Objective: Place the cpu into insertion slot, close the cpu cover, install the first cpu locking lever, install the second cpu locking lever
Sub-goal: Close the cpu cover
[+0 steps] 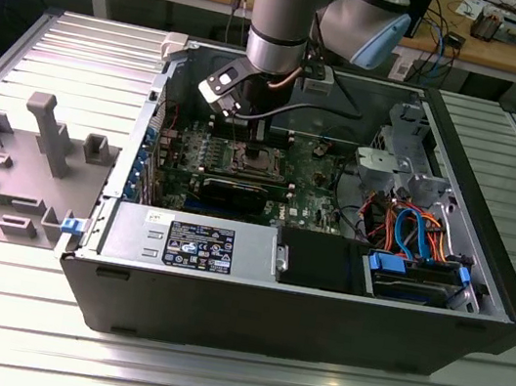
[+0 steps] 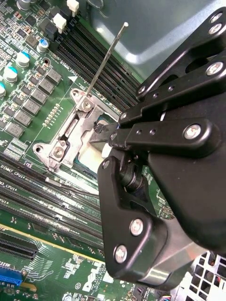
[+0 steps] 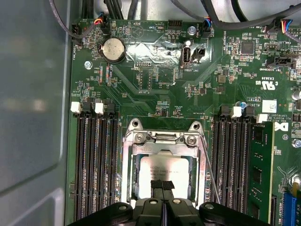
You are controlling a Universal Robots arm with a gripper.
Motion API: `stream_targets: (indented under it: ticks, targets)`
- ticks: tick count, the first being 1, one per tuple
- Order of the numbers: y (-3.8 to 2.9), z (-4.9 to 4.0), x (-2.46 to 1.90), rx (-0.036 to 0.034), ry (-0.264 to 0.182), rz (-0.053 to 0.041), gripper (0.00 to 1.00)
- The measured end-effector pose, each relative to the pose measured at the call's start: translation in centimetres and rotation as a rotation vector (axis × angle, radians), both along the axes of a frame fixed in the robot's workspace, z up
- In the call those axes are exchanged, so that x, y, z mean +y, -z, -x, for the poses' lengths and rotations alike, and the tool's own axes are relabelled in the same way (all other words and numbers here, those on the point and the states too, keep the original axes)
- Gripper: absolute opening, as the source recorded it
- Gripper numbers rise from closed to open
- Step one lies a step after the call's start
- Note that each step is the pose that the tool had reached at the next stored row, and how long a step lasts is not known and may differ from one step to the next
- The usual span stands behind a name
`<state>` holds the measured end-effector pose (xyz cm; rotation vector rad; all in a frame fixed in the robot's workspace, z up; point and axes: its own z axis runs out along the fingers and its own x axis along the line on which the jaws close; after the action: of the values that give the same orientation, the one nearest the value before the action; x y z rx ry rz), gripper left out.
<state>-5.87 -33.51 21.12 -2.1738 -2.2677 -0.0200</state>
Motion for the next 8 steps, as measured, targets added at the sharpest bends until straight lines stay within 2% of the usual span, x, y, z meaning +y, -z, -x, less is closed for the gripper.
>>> stream_targets:
  ticks: [8]
  targets:
    - [0.00, -0.02, 0.00, 0.0000, 0.000, 0.0000, 0.11]
